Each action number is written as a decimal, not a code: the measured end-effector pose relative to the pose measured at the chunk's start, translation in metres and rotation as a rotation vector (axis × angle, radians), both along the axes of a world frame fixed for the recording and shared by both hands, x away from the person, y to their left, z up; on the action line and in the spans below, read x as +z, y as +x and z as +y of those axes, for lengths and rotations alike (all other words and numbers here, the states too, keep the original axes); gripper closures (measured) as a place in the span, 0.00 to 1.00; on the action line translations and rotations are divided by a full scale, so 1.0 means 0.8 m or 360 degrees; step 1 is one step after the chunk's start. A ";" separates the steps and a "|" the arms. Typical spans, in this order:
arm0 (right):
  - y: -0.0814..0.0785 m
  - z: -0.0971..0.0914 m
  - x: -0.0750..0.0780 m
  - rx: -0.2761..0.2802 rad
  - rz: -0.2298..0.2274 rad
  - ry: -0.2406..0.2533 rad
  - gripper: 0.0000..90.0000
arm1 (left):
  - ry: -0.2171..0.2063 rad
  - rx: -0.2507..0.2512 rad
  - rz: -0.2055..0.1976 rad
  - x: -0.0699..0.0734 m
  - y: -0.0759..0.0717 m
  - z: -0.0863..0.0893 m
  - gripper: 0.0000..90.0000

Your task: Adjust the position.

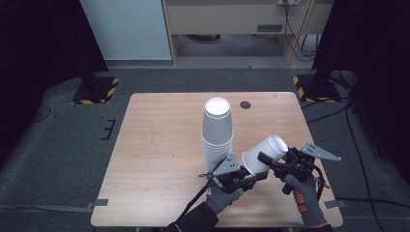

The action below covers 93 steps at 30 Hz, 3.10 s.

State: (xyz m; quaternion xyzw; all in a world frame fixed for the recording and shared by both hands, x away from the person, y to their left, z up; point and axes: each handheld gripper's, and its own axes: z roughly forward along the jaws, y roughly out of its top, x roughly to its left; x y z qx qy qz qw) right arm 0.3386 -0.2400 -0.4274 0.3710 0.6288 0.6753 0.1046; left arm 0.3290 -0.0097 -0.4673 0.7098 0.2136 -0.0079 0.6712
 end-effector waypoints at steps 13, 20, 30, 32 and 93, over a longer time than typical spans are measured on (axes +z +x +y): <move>0.002 -0.003 0.000 -0.0007 0.0016 -0.0032 0.13 | 0.0027 -0.0002 -0.0039 0.001 -0.002 0.003 0.92; 0.002 -0.011 0.008 -0.0060 -0.0030 -0.0036 0.11 | 0.0080 -0.0019 -0.0060 0.002 -0.005 0.007 0.92; 0.002 -0.012 0.010 -0.0045 -0.0047 -0.0113 0.18 | 0.0155 -0.0037 -0.0065 0.003 -0.006 0.017 0.92; 0.002 -0.012 0.008 -0.0038 -0.0042 -0.0113 0.18 | 0.0152 -0.0037 -0.0061 0.004 -0.006 0.020 0.92; 0.003 -0.027 0.009 0.0262 -0.0074 -0.0426 0.12 | 0.0152 -0.0102 0.0012 0.022 -0.002 0.036 0.96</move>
